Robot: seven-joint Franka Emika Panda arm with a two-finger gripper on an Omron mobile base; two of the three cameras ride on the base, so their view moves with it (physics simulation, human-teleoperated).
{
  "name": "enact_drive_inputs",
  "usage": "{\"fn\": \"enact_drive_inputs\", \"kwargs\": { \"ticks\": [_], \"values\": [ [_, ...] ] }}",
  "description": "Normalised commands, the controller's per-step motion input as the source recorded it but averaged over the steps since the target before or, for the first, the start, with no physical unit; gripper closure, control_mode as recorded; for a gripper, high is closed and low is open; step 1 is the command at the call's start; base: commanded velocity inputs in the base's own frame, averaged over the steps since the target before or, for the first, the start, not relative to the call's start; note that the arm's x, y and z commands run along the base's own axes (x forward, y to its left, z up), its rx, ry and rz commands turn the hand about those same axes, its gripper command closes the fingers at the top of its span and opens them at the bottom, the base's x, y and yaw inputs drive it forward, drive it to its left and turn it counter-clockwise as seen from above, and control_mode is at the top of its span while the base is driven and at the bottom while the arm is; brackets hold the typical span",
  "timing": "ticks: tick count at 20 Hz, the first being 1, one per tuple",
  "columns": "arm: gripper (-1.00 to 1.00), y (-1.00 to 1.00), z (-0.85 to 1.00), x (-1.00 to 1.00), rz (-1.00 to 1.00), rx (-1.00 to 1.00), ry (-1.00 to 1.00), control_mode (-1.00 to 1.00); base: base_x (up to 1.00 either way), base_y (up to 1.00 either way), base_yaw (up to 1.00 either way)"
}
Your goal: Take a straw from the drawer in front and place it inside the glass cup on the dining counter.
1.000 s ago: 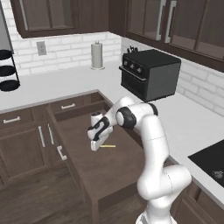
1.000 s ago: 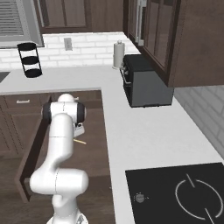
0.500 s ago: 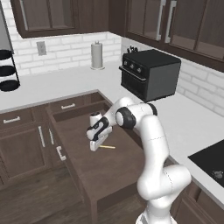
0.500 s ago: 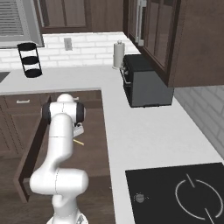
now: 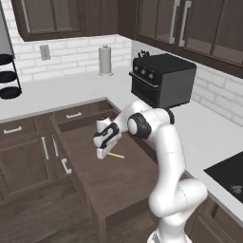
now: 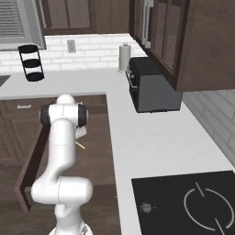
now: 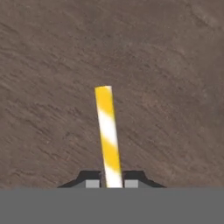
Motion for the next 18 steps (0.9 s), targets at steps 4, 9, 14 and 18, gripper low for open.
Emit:
{"fn": "enact_drive_inputs", "kwargs": {
  "ticks": [4,9,14,18],
  "values": [
    [1.00,0.00,1.00,-0.38,-0.10,0.03,-0.17,-1.00,0.00,0.00,0.00],
    [1.00,0.00,1.00,-0.30,-0.18,0.02,-0.20,-1.00,0.00,0.00,0.00],
    [1.00,-0.08,1.00,-0.34,-0.25,0.00,-0.19,-1.00,0.00,0.00,0.00],
    [1.00,-0.34,1.00,-0.54,-0.26,0.00,-0.17,-1.00,0.00,0.00,0.00]
  ]
}}
